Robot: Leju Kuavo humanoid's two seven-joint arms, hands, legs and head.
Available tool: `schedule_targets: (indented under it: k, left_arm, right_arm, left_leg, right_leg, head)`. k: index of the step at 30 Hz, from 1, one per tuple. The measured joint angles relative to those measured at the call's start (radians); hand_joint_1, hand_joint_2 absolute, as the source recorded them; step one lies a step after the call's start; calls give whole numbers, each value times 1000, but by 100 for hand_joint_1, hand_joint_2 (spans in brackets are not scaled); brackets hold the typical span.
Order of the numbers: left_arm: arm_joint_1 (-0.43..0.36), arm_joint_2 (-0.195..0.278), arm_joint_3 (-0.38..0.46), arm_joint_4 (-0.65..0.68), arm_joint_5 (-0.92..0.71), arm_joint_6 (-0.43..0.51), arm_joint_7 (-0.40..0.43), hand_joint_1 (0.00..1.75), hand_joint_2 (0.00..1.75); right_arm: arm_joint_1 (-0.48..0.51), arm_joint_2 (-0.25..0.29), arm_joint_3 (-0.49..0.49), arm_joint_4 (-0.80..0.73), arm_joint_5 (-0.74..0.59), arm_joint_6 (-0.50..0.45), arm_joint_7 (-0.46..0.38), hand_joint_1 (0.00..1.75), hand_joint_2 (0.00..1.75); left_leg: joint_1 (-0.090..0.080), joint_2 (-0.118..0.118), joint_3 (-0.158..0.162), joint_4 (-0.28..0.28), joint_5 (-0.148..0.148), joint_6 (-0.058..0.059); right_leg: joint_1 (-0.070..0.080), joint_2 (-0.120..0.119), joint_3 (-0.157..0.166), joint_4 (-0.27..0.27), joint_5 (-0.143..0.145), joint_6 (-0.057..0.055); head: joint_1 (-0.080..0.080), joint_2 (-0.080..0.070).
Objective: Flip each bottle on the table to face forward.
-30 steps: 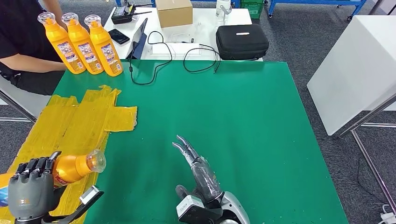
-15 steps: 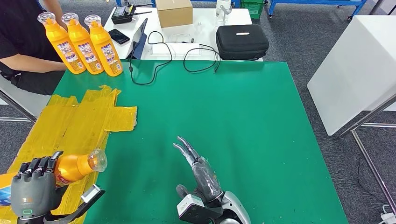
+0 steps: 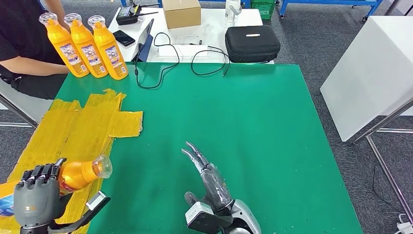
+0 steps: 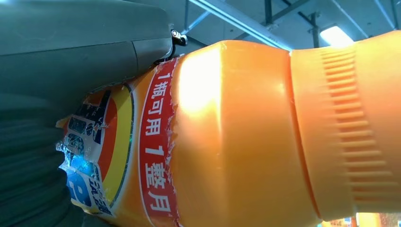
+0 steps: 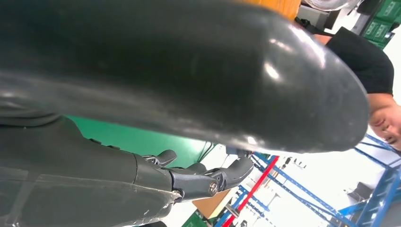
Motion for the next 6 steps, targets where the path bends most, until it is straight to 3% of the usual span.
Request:
schedule_targets:
  k: [3, 5, 6]
  left_arm:
    - [11, 31, -28, 16, -3, 0, 25, 175, 175]
    - [16, 54, -54, 31, -2, 0, 60, 87, 87]
    - [17, 60, -62, 35, -2, 0, 73, 58, 58]
  right_arm:
    - [-5, 0, 3, 7, -3, -2, -1, 0, 0]
    - [-8, -1, 4, 11, -5, -2, -3, 0, 0]
    - [-8, -1, 4, 12, -6, -2, -3, 0, 0]
  left_leg:
    - [0, 0, 0, 0, 0, 0]
    - [0, 0, 0, 0, 0, 0]
    - [0, 0, 0, 0, 0, 0]
  right_leg:
    - [0, 0, 0, 0, 0, 0]
    - [0, 0, 0, 0, 0, 0]
    - [0, 0, 0, 0, 0, 0]
  head:
    - [0, 0]
    - [0, 0]
    - [0, 0]
